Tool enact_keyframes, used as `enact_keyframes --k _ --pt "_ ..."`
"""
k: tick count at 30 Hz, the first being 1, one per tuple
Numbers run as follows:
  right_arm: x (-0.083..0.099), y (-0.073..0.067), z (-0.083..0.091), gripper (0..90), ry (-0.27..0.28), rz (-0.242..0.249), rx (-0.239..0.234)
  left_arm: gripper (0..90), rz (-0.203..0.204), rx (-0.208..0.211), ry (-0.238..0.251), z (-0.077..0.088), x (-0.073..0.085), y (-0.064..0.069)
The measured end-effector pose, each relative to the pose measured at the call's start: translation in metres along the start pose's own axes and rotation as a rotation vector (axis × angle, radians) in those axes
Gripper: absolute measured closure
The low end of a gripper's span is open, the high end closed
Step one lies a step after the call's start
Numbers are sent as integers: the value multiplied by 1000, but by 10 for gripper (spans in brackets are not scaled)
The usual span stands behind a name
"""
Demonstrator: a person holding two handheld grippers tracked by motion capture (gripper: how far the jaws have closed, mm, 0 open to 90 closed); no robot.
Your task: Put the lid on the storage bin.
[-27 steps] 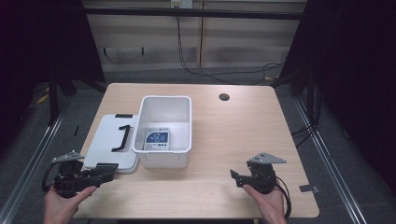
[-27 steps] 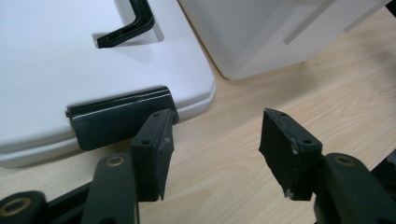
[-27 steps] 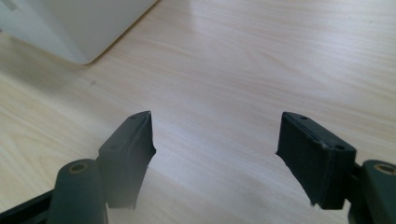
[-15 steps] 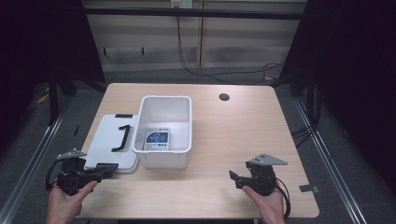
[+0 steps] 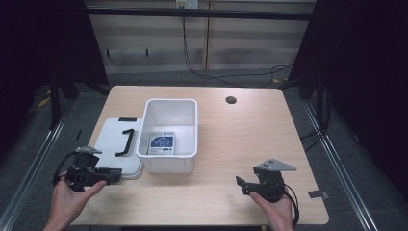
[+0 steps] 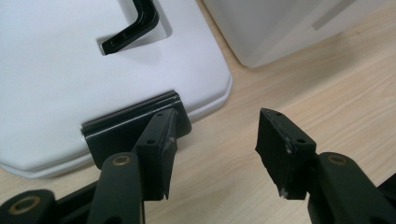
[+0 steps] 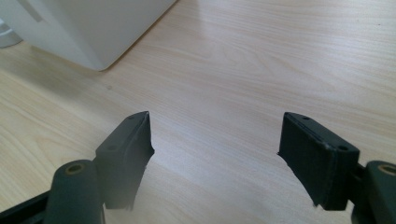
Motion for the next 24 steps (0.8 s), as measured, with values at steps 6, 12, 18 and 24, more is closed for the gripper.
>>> enact_keyframes --k 6,12,18,24 --pt "0 -4 0 250 -6 17 2 507 31 -8 -21 2 -18 -7" --pt "0 -5 -3 251 -13 24 1 535 35 -36 -30 1 -35 -15" --pt "0 -7 -2 250 -19 35 4 546 25 -75 -67 1 -49 -17" --pt "0 -6 -2 251 -19 38 3 525 14 -112 -121 -6 -63 -18"
Point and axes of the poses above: each handheld gripper's, and its own axes: z roughly backward along the jaws, x roughly out of its underside, y roughly to its right, the point moved 8 cm from there along -z, roughly forward along the jaws, and after that the axes turned 15 degrees about -x, right-handed, at the moved point
